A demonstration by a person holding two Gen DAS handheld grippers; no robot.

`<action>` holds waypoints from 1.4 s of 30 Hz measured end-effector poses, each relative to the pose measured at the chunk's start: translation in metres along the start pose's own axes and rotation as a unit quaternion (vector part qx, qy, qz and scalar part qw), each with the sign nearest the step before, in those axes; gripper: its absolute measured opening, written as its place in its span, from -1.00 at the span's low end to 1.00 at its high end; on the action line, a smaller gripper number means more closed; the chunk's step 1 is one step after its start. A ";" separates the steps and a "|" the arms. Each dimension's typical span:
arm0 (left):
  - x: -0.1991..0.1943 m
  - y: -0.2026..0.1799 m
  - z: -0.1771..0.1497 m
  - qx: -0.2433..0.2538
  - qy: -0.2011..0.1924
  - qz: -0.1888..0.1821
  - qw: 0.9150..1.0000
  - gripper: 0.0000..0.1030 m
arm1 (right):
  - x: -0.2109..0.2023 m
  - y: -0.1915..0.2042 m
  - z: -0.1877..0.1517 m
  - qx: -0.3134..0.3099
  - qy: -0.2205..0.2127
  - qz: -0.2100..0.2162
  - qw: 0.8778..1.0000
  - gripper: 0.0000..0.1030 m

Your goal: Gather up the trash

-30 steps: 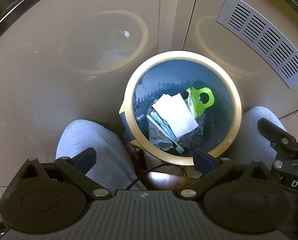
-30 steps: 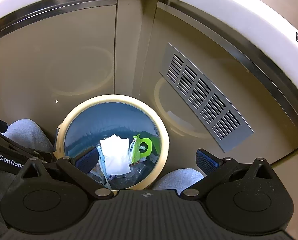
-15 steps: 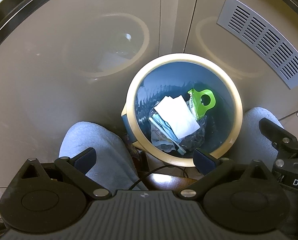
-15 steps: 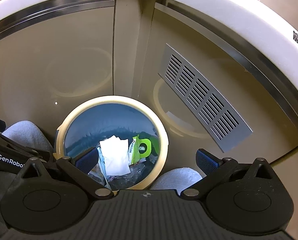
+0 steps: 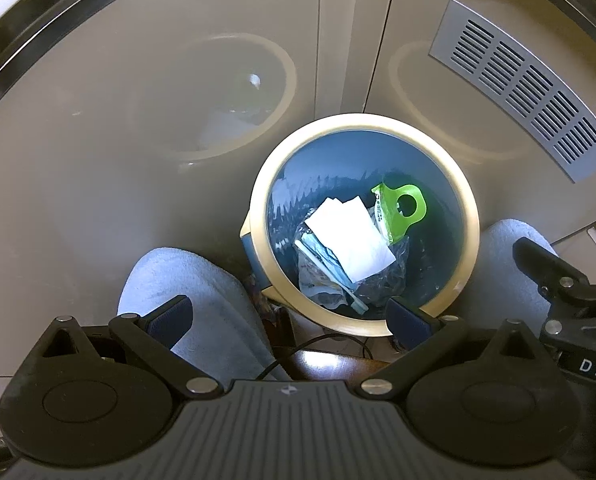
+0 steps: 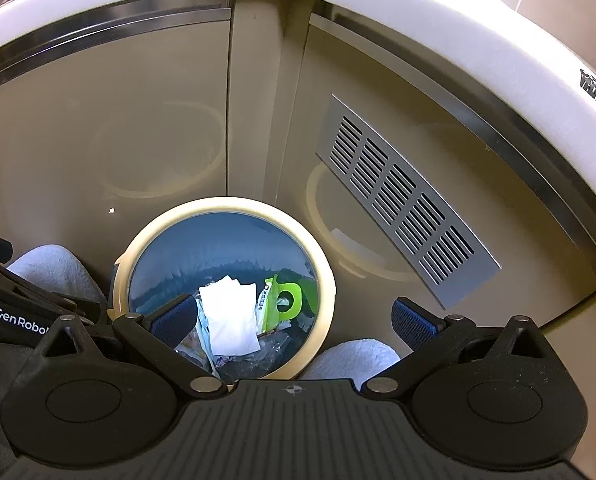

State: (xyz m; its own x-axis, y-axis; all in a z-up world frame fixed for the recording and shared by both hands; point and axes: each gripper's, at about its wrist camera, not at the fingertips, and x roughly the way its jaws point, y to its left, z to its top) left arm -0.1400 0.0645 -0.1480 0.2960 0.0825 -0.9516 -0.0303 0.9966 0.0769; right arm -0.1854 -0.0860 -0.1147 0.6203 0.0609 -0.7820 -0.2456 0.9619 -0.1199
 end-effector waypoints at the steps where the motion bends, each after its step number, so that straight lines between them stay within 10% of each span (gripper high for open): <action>1: 0.000 0.000 0.000 0.000 0.000 0.000 1.000 0.99 | 0.000 0.000 0.000 0.000 0.000 0.000 1.000 1.00; 42: 0.004 0.003 0.001 -0.016 0.007 0.018 1.000 0.99 | -0.001 0.000 0.001 -0.003 -0.002 0.002 1.000 1.00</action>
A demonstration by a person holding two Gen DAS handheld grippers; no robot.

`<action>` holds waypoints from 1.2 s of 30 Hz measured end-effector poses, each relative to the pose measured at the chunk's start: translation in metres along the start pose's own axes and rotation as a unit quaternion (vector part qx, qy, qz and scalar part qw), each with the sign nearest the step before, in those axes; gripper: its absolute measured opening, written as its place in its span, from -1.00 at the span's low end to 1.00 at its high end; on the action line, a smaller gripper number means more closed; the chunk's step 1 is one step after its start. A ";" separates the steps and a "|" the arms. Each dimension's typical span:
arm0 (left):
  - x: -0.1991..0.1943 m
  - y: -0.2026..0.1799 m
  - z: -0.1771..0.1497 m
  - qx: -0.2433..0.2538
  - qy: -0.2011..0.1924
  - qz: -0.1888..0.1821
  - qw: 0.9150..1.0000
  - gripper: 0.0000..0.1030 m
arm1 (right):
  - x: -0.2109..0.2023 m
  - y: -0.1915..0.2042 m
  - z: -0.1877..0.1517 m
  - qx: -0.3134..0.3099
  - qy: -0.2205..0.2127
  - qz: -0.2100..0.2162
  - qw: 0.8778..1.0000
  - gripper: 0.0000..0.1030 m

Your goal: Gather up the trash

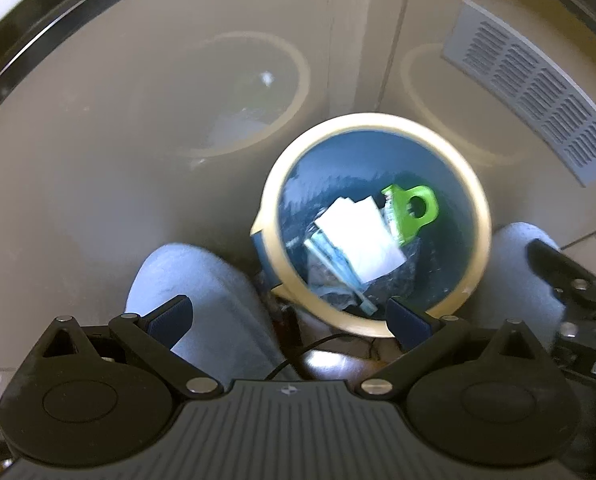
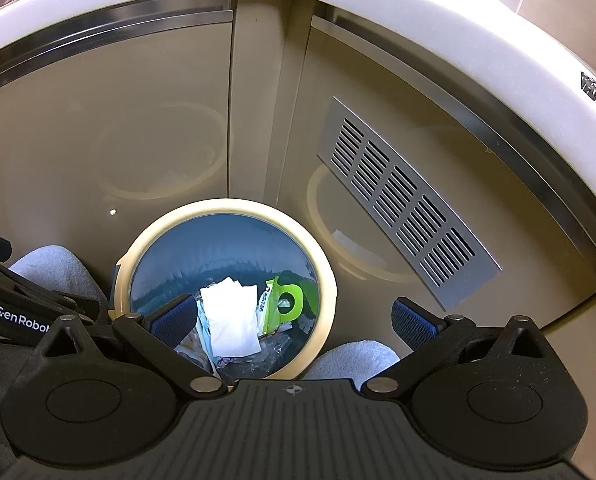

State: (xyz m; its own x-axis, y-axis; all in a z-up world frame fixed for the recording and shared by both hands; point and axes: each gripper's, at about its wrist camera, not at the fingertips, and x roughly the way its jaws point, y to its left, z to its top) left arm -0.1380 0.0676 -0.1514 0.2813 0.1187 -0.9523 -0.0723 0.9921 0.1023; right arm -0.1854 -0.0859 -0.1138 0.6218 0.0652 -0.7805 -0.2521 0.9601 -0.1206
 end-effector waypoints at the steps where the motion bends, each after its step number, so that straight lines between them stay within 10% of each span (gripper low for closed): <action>1: 0.001 0.002 0.000 -0.003 0.004 -0.003 1.000 0.99 | 0.000 0.000 0.000 0.000 0.000 0.000 1.000 1.00; 21: -0.002 0.002 -0.001 0.000 -0.005 -0.014 1.000 0.99 | -0.010 0.003 0.003 0.005 -0.030 0.055 0.998 0.99; 36: -0.003 0.001 -0.001 0.005 -0.003 -0.017 1.000 0.99 | -0.004 0.001 0.004 0.011 -0.011 0.002 1.000 0.99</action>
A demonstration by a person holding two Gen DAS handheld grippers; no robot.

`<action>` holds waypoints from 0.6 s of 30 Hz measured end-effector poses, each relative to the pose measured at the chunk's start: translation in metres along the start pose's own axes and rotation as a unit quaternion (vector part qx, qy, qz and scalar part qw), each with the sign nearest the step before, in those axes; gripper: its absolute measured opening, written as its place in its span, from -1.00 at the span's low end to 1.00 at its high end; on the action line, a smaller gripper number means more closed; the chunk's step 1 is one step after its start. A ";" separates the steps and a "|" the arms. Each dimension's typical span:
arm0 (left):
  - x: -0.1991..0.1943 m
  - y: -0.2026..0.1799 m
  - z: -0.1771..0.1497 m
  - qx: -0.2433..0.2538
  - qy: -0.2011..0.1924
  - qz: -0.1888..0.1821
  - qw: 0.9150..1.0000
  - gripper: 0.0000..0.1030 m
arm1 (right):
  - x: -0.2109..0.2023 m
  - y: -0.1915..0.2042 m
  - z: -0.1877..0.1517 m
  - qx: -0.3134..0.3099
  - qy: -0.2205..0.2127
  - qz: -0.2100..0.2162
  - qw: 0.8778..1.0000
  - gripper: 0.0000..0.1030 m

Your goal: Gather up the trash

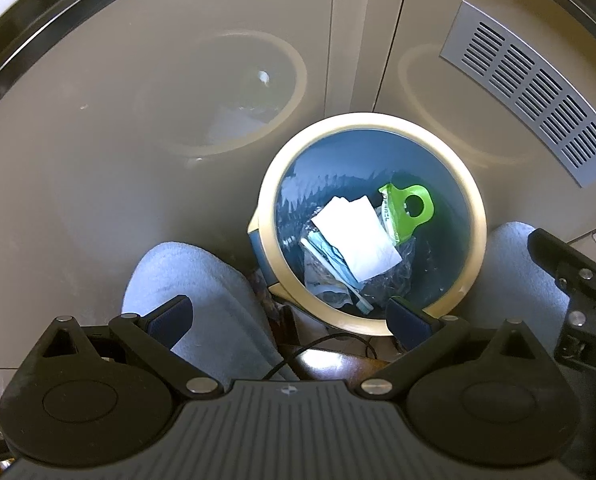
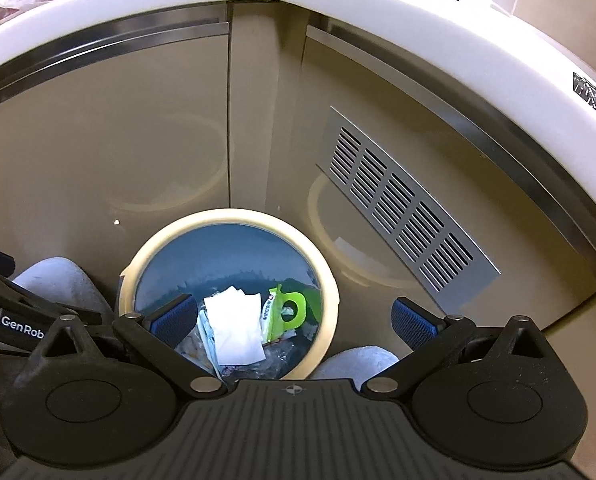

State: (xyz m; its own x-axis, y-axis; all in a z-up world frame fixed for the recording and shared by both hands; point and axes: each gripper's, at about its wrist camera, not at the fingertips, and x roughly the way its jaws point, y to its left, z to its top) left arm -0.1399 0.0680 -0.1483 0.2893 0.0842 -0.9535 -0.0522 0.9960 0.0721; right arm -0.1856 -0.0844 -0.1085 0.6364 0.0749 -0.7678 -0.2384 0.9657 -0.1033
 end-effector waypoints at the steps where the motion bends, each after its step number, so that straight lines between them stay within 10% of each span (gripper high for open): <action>1: 0.000 0.000 0.000 0.001 0.002 -0.005 1.000 0.99 | 0.000 0.001 0.000 -0.001 0.000 -0.002 1.000 0.99; 18: 0.001 -0.005 -0.001 0.012 -0.002 0.013 1.000 0.99 | 0.004 -0.003 0.000 0.004 0.007 -0.005 1.000 1.00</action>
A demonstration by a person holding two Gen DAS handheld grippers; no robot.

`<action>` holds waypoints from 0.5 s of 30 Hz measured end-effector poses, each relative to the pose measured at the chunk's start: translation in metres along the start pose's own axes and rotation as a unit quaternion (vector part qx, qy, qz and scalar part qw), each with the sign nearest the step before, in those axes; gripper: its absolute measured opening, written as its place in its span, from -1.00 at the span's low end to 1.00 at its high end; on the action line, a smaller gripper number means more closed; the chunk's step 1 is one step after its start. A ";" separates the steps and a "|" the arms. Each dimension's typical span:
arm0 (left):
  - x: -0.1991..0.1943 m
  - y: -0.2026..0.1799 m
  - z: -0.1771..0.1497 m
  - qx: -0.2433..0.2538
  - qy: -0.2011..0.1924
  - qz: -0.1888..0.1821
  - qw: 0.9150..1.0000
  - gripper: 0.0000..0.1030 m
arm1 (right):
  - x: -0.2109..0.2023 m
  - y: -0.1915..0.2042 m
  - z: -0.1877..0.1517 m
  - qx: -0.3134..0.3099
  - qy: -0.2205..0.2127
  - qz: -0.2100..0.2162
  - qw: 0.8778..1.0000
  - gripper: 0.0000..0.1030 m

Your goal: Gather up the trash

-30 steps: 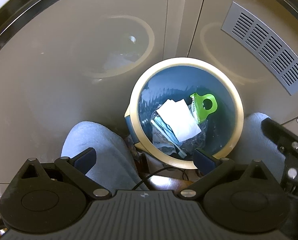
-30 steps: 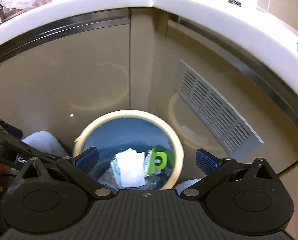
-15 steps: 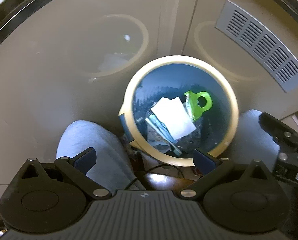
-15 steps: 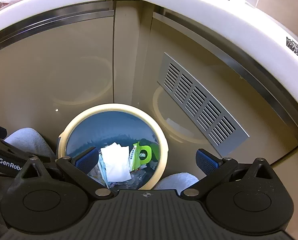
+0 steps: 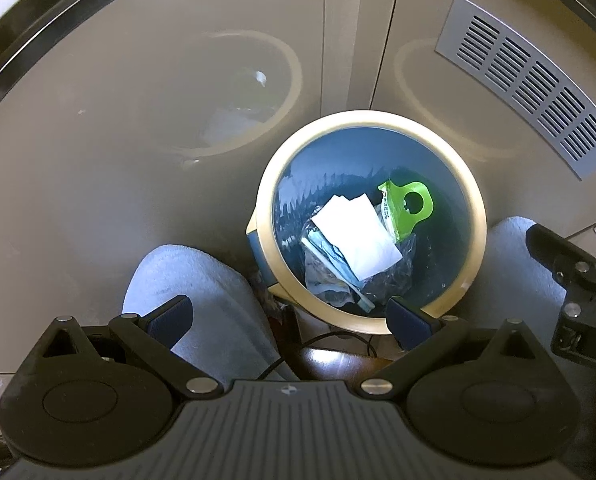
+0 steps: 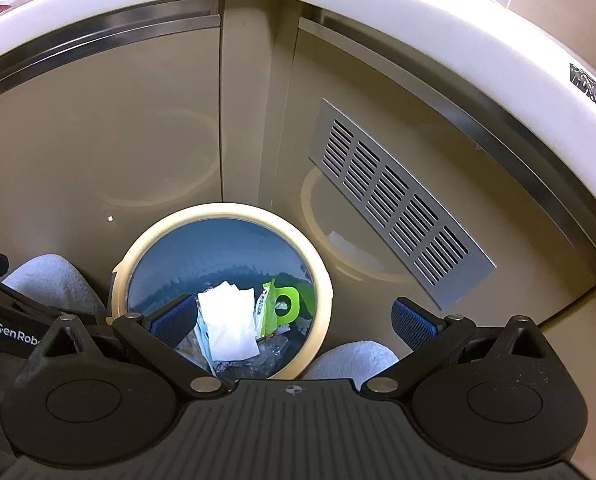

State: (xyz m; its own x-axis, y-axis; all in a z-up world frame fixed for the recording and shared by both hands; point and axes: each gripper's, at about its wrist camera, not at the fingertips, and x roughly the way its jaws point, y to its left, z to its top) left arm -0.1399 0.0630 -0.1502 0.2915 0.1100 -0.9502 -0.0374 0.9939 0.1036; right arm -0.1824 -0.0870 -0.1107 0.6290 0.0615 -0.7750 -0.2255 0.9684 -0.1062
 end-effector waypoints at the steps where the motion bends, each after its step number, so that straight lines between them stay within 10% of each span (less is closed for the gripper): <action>1: 0.000 0.000 0.000 0.000 0.000 0.001 1.000 0.99 | 0.000 0.000 0.000 0.000 0.000 0.000 1.000 0.99; 15: 0.000 -0.001 0.001 -0.006 -0.001 0.007 1.000 0.99 | -0.003 0.000 -0.001 -0.001 -0.005 0.000 1.000 1.00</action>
State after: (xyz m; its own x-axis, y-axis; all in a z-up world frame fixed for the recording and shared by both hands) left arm -0.1392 0.0622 -0.1502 0.2927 0.1249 -0.9480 -0.0536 0.9920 0.1141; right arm -0.1848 -0.0870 -0.1091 0.6371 0.0636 -0.7681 -0.2265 0.9680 -0.1078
